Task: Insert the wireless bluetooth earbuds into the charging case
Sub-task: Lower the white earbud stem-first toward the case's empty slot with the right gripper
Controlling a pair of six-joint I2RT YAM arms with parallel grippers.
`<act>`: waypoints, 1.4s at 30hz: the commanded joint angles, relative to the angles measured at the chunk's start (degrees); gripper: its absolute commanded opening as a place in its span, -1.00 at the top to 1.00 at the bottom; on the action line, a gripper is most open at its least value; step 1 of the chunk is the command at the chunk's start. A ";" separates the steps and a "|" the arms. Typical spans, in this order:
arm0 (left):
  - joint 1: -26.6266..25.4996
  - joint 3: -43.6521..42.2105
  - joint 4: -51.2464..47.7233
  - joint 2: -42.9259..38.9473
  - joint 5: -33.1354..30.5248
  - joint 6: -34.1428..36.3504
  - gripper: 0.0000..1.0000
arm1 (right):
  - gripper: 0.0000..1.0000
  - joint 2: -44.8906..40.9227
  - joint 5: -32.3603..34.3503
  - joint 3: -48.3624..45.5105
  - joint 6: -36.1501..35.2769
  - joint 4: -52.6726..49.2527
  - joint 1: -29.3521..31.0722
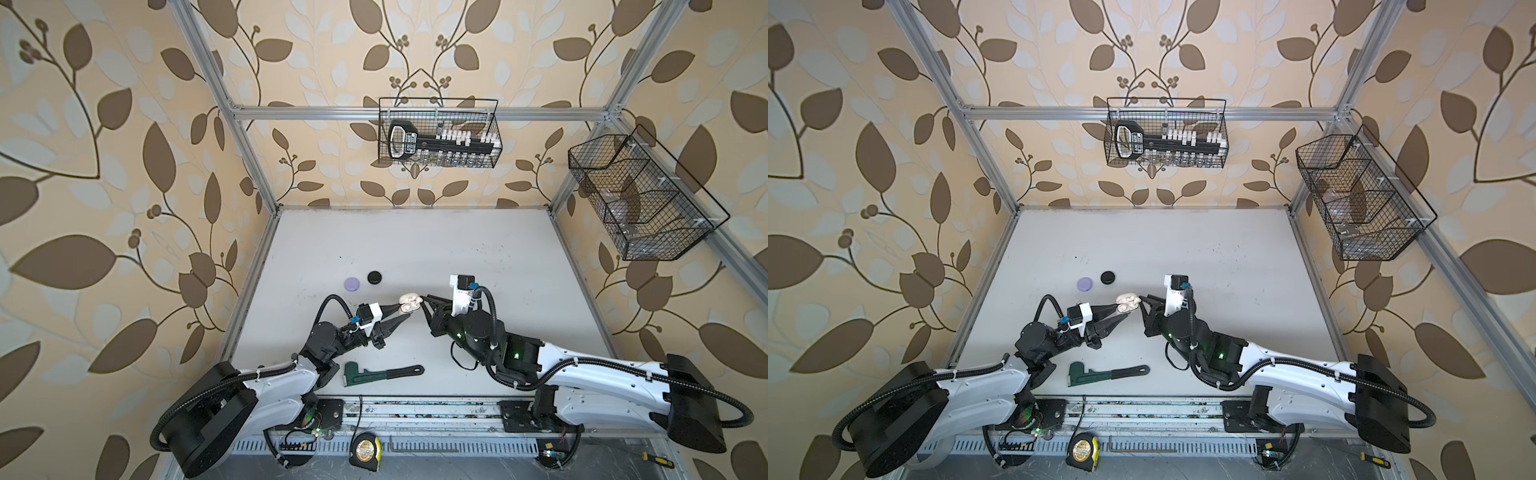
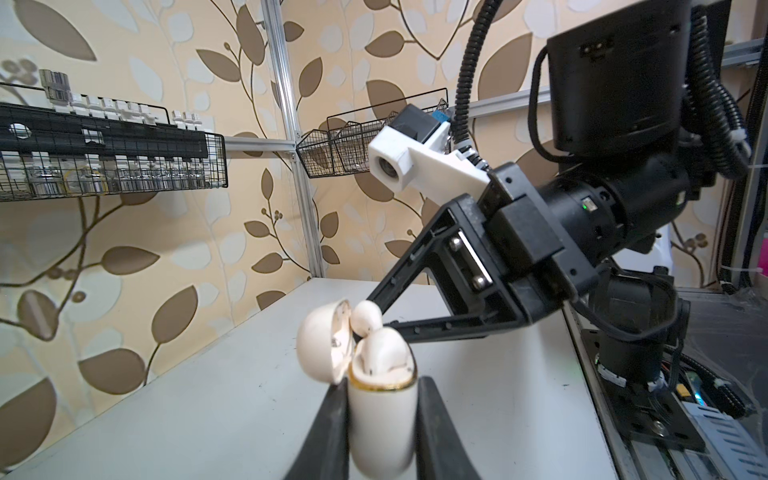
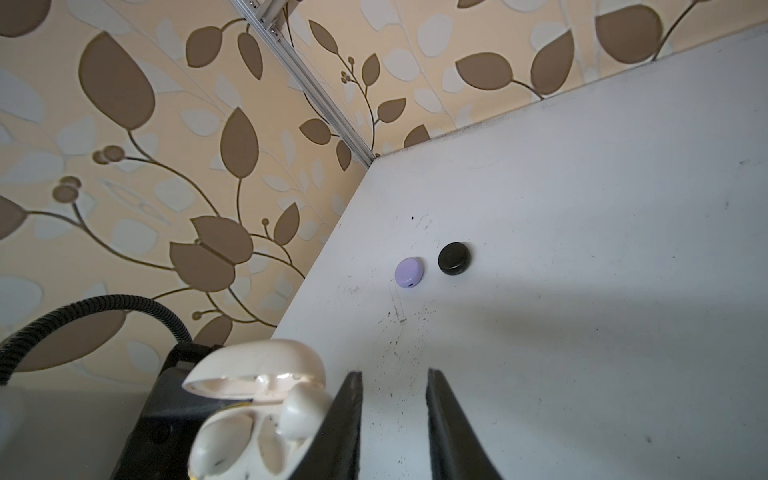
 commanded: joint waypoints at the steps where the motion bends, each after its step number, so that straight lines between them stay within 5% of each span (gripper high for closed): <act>1: -0.48 0.42 4.42 -1.11 0.90 0.13 1.00 | 0.44 -0.63 2.26 2.37 -2.04 0.34 2.07; 17: -0.53 0.30 4.69 -1.36 1.11 0.17 1.00 | 0.43 -2.65 10.03 1.30 -3.00 -3.48 4.16; 25: -0.75 0.39 4.37 -2.30 2.26 0.28 1.00 | 0.39 -3.08 -1.53 -2.46 -2.51 1.84 -4.15; 42: -0.75 0.51 4.38 -1.53 2.36 0.43 1.00 | 0.32 -1.45 -6.91 2.24 -8.11 4.35 -2.12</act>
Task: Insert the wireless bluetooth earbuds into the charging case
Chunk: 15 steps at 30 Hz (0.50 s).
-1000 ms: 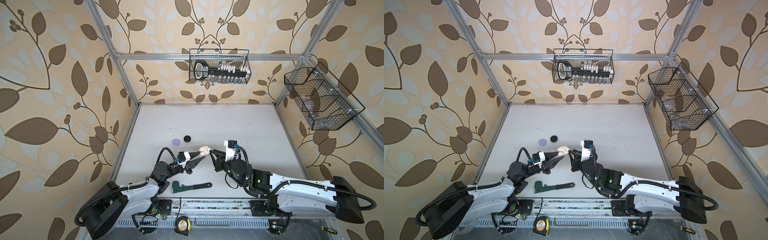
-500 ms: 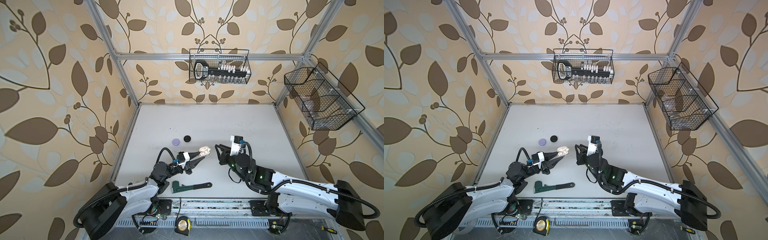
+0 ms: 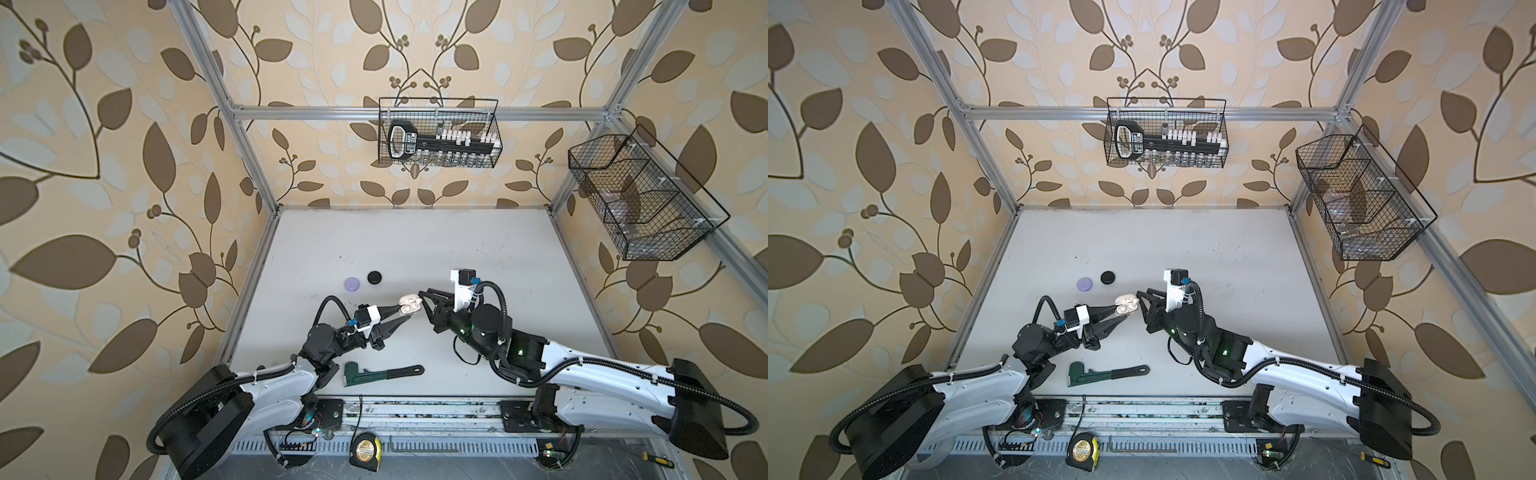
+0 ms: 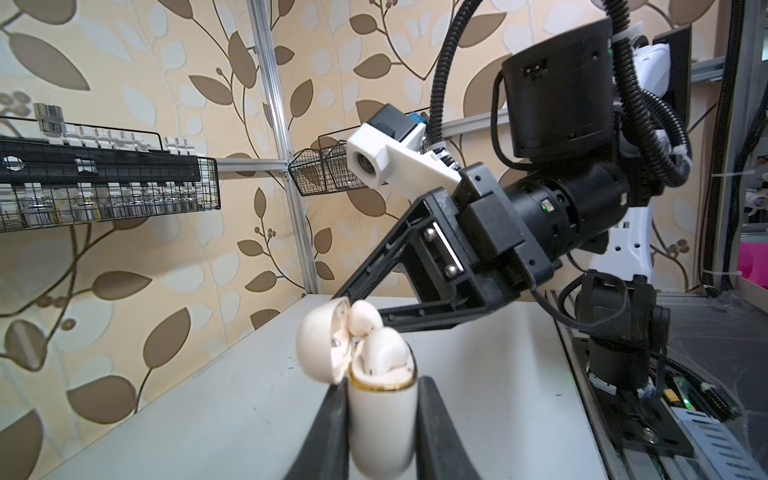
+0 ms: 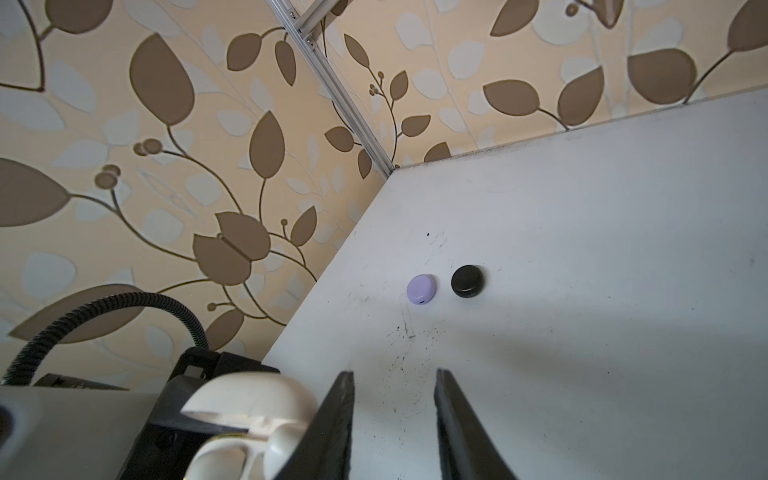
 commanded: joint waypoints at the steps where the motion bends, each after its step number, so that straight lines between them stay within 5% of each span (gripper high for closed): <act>1: -0.37 0.42 3.30 -0.24 0.85 0.48 1.00 | 0.31 -0.26 -0.64 1.93 -1.69 1.74 1.32; 15: -0.37 0.51 2.19 -0.24 -0.15 1.04 1.00 | 0.31 -4.24 1.35 0.28 -3.58 2.26 3.08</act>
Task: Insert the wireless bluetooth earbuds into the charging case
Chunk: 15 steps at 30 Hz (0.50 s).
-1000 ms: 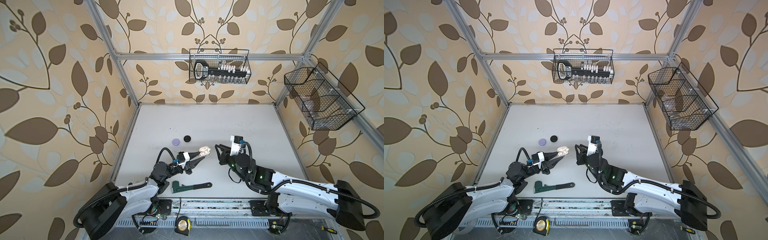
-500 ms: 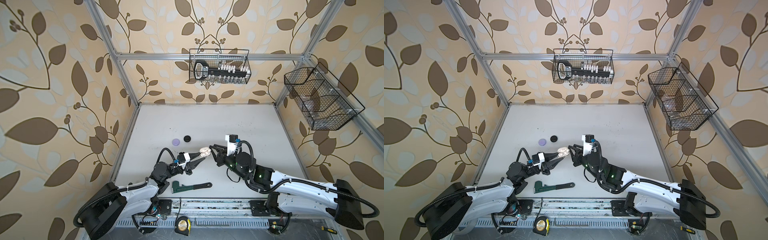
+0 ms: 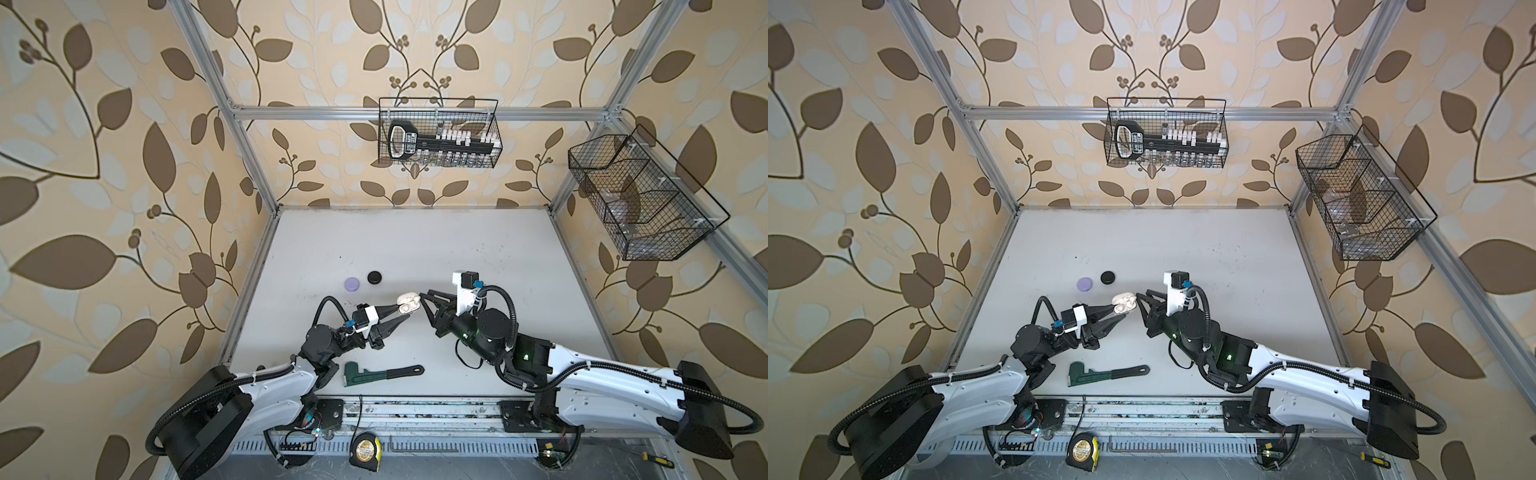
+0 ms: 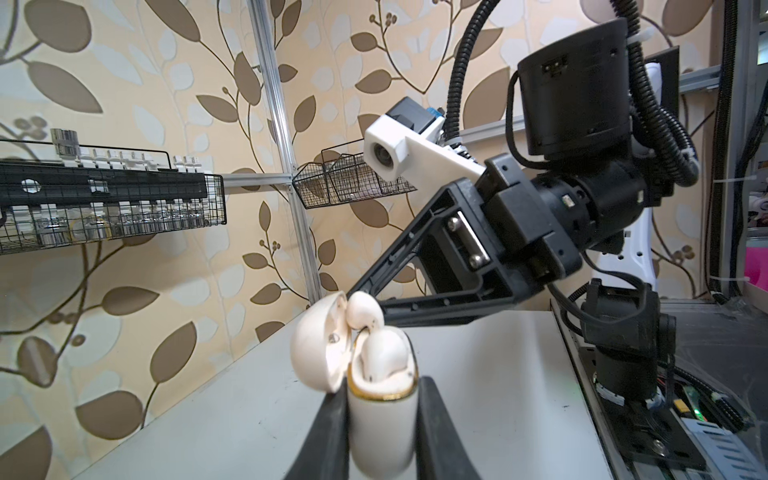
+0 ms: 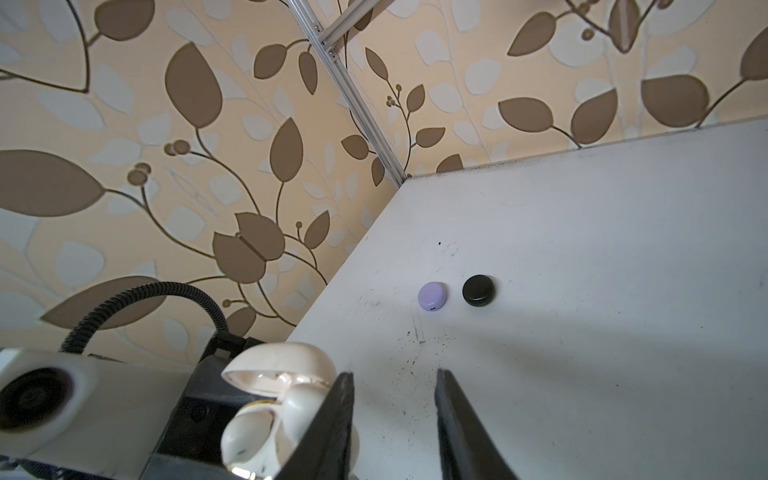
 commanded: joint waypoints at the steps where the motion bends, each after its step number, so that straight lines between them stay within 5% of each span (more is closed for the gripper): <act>1: -0.37 0.51 0.81 0.17 0.05 0.74 1.00 | 0.30 -1.49 -0.54 0.41 -1.38 2.08 0.67; 15: -0.37 0.51 1.24 0.40 0.25 0.55 1.00 | 0.26 1.00 -1.02 3.75 -0.76 -2.33 0.77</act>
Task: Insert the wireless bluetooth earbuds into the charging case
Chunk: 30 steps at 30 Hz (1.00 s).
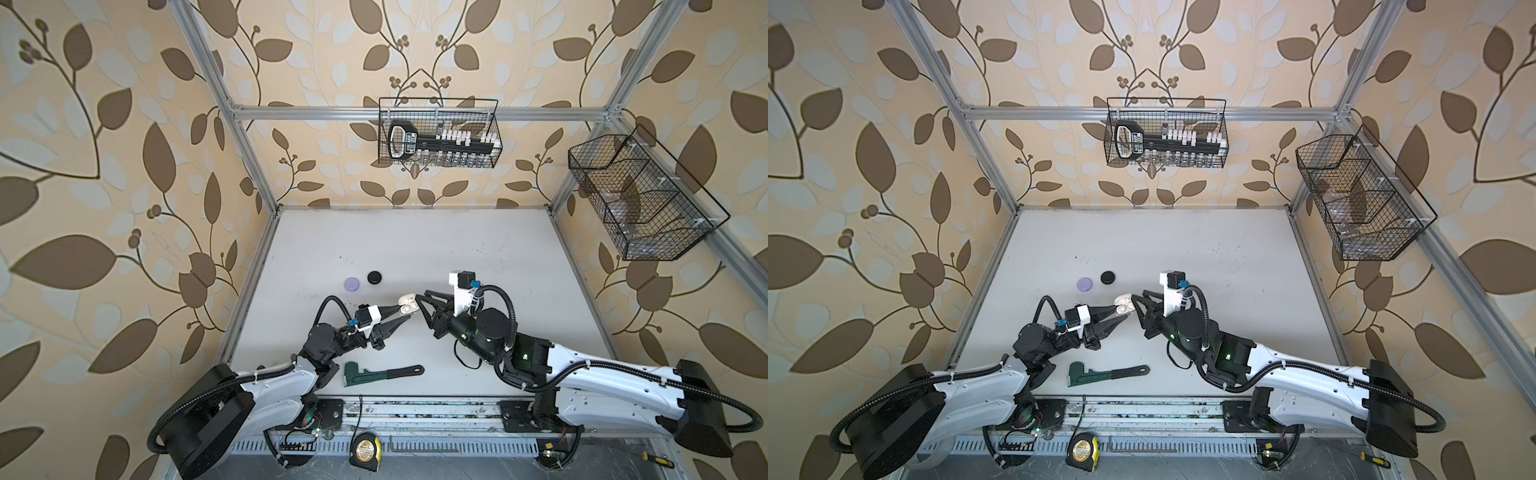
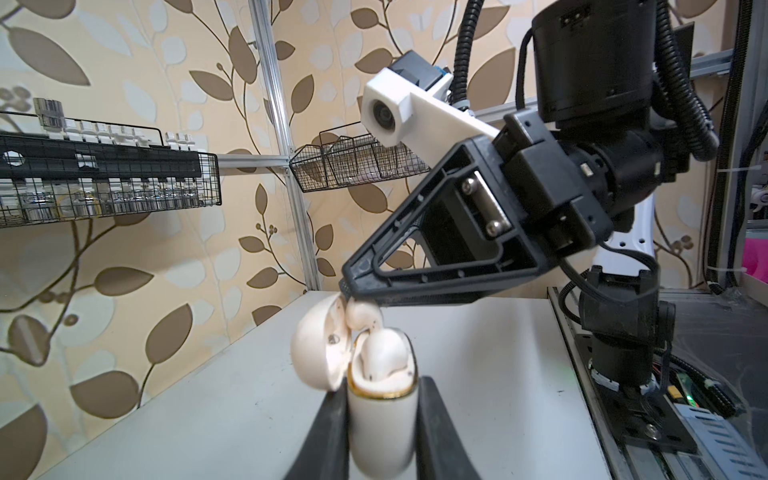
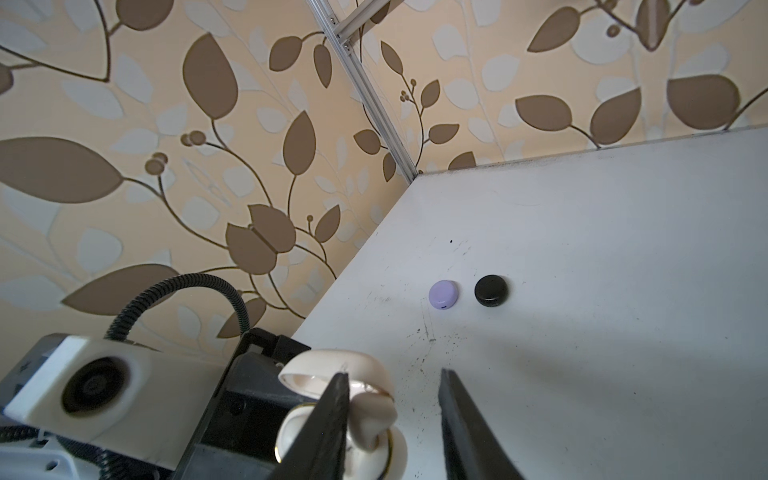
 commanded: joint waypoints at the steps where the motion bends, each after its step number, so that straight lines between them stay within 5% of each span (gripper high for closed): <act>1: -0.37 0.43 3.11 -0.35 0.18 0.54 1.00 | 0.27 -0.40 0.93 2.24 -0.01 -2.13 0.34; 11: -0.38 0.59 0.38 -1.52 -2.32 1.10 1.00 | 0.29 -1.05 7.09 8.78 4.42 -17.41 4.00; 30: -0.45 0.51 0.24 -2.24 -1.68 1.21 1.00 | 0.35 5.94 7.77 14.98 5.80 -21.92 4.59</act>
